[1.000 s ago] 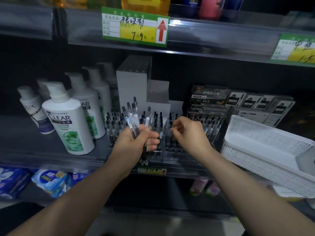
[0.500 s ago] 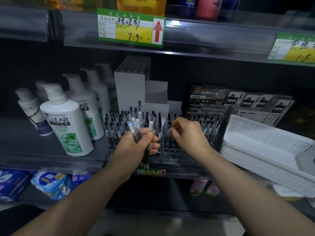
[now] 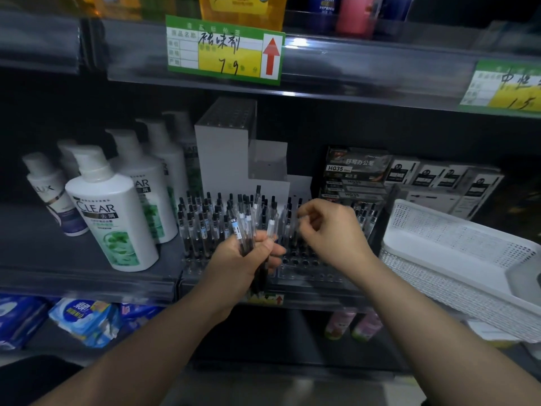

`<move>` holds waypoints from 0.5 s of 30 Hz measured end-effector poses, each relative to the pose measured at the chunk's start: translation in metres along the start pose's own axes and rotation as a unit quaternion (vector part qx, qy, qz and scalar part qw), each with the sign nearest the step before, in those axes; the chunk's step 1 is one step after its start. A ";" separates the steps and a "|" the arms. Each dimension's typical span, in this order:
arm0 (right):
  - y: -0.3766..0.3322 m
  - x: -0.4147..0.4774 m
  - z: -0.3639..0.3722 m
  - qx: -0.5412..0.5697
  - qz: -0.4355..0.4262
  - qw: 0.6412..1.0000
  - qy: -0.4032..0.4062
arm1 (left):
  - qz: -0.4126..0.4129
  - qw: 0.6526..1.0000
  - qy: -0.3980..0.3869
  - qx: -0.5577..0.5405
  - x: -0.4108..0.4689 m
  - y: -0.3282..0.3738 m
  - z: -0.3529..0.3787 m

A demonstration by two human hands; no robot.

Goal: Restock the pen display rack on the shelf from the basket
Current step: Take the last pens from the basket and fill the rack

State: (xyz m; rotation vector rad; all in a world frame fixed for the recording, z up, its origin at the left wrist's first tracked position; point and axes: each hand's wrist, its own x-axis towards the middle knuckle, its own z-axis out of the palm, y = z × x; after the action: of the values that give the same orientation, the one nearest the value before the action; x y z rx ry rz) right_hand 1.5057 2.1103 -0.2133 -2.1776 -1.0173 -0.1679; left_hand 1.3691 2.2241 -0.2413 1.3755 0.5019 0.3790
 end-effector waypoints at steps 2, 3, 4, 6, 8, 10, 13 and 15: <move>-0.007 -0.003 -0.008 0.108 0.023 0.994 -0.020 | -0.006 1.000 -0.007 0.005 -0.001 -0.001 0.004; -0.010 -0.004 -0.010 0.162 0.032 0.985 -0.041 | -0.008 1.000 -0.009 0.005 -0.002 -0.002 0.006; -0.013 -0.006 -0.012 0.201 0.040 0.977 -0.062 | -0.011 1.000 -0.010 0.005 -0.003 -0.002 0.009; -0.014 -0.008 -0.013 0.233 0.055 0.967 -0.087 | -0.014 1.000 -0.014 0.005 -0.004 -0.003 0.014; -0.012 -0.008 -0.013 0.241 0.075 0.963 -0.091 | -0.015 1.000 -0.016 0.012 -0.004 -0.003 0.016; -0.009 -0.006 -0.018 0.264 0.100 0.956 -0.080 | -0.009 1.000 -0.006 0.026 -0.003 -0.003 0.015; -0.001 -0.001 -0.031 0.292 0.129 0.947 -0.038 | 0.006 0.999 0.029 0.031 0.001 0.000 0.008; 0.005 0.002 -0.040 0.274 0.133 0.952 0.005 | 0.010 0.999 0.045 0.021 0.003 0.004 0.004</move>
State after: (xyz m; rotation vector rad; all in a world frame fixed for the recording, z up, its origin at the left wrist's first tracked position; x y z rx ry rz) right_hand 1.5179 2.0830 -0.1856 -1.7688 -0.6515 0.2091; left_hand 1.3735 2.2231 -0.2377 1.4091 0.5733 0.4511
